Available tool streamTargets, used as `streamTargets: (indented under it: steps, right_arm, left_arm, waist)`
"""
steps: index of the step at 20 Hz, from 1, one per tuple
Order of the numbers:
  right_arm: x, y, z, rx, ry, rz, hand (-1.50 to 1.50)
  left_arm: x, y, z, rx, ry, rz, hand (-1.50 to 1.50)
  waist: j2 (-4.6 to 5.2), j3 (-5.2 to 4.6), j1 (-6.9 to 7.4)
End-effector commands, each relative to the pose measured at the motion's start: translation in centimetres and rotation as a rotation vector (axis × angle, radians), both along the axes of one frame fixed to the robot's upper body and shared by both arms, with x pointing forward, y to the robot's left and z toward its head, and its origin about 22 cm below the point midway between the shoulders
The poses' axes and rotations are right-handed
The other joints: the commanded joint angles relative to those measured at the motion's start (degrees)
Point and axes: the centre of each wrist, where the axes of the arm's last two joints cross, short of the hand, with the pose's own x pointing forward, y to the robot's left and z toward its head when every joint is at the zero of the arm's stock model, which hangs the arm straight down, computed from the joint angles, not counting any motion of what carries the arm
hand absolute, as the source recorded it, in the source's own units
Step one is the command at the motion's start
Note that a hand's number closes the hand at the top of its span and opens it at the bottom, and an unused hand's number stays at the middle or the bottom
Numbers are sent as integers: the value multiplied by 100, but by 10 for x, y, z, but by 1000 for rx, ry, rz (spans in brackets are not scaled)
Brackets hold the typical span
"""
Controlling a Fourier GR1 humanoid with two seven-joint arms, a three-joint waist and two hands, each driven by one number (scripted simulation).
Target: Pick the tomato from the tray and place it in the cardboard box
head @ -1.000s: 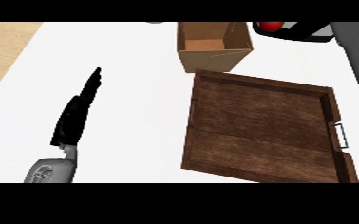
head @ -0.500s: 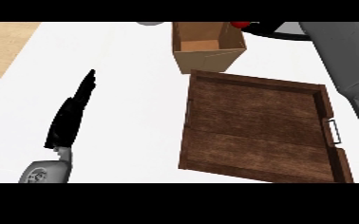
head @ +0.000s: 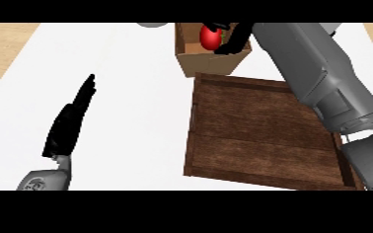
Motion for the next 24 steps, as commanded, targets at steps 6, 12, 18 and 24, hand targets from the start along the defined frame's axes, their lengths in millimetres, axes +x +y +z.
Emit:
streamTargets:
  steps: [6,12,18,24]
  right_arm:
    - [-13,50,-61,-105,155,52,-150]
    - [-12,49,-63,-1,235,78,-150]
    - [-12,49,-68,305,421,-36,-150]
    - [3,-1,-38,476,595,-91,-150]
  left_arm:
    - [-4,-8,1,-8,11,-10,0]
    - [4,-1,5,-1,1,0,0]
    - [1,1,0,10,-4,7,0]
    - [1,-4,7,4,-27,-5,0]
  waist:
    - [-5,1,-31]
    - [8,3,-89]
    - [58,3,-27]
    - [94,11,67]
